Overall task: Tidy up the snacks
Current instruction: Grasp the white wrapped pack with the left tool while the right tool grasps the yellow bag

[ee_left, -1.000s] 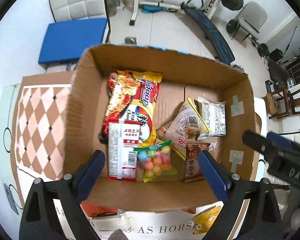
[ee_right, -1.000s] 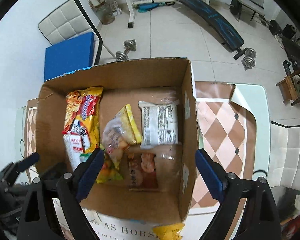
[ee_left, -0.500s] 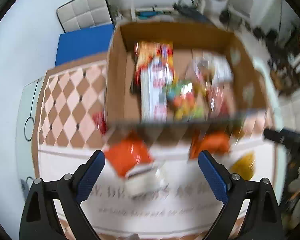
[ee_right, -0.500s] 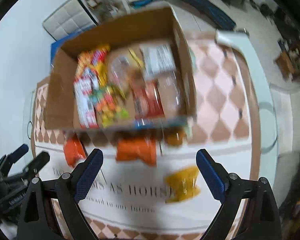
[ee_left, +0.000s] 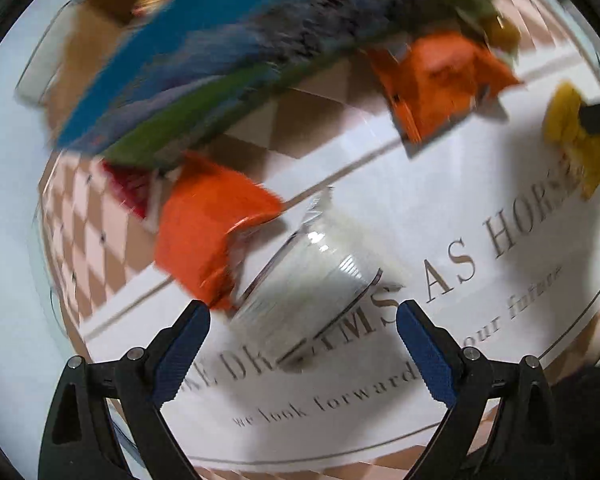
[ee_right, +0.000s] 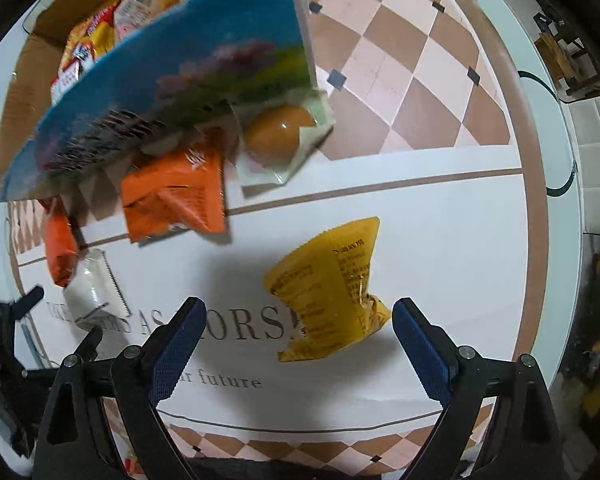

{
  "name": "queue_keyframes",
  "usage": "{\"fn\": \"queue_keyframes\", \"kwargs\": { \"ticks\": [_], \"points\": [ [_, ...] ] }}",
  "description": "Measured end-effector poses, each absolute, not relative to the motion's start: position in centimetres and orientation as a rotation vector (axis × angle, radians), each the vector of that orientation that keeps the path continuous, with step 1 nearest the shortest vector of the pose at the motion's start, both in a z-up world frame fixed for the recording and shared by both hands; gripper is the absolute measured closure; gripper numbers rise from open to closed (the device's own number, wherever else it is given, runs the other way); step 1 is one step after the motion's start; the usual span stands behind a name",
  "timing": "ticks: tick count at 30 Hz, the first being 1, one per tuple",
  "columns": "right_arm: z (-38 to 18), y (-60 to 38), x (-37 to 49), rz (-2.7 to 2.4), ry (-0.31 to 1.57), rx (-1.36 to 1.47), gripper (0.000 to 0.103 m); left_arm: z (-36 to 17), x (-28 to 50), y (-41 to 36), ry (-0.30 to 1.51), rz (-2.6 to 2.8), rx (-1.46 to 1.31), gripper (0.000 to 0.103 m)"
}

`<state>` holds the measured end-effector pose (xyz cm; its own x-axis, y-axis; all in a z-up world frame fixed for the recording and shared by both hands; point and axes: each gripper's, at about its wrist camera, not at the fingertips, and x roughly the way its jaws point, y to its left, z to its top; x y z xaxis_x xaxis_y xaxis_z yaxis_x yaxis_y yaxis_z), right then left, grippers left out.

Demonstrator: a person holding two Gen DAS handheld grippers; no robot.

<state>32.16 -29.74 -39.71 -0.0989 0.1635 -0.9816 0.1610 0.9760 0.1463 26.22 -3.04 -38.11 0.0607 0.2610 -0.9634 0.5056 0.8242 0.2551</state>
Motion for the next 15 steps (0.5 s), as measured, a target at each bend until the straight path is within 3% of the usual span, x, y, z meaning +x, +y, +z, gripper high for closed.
{"fn": "queue_keyframes", "kwargs": {
  "ticks": [5,7,9,12,15],
  "points": [
    [-40.3,-30.3,32.4,-0.002,1.698,0.228,0.007,-41.1,26.6,-3.9,1.594,-0.27,0.755,0.007],
    [-40.7,-30.4,32.4,0.004,1.713,0.214,0.007,-40.8,26.7,-3.9,1.592,-0.287,0.697,0.016],
    [-40.9,-30.6,32.5,0.01,1.722,0.219,0.007,-40.5,27.0,-3.6,1.614,-0.262,0.611,0.03],
    [-41.4,-30.9,32.6,0.017,1.732,0.218,0.007,-39.6,27.4,-2.6,1.652,-0.199,0.419,0.041],
    [-41.9,-30.8,32.8,0.036,1.743,0.205,0.007,-39.4,27.2,-1.7,1.707,-0.131,0.251,0.041]
  ]
}}
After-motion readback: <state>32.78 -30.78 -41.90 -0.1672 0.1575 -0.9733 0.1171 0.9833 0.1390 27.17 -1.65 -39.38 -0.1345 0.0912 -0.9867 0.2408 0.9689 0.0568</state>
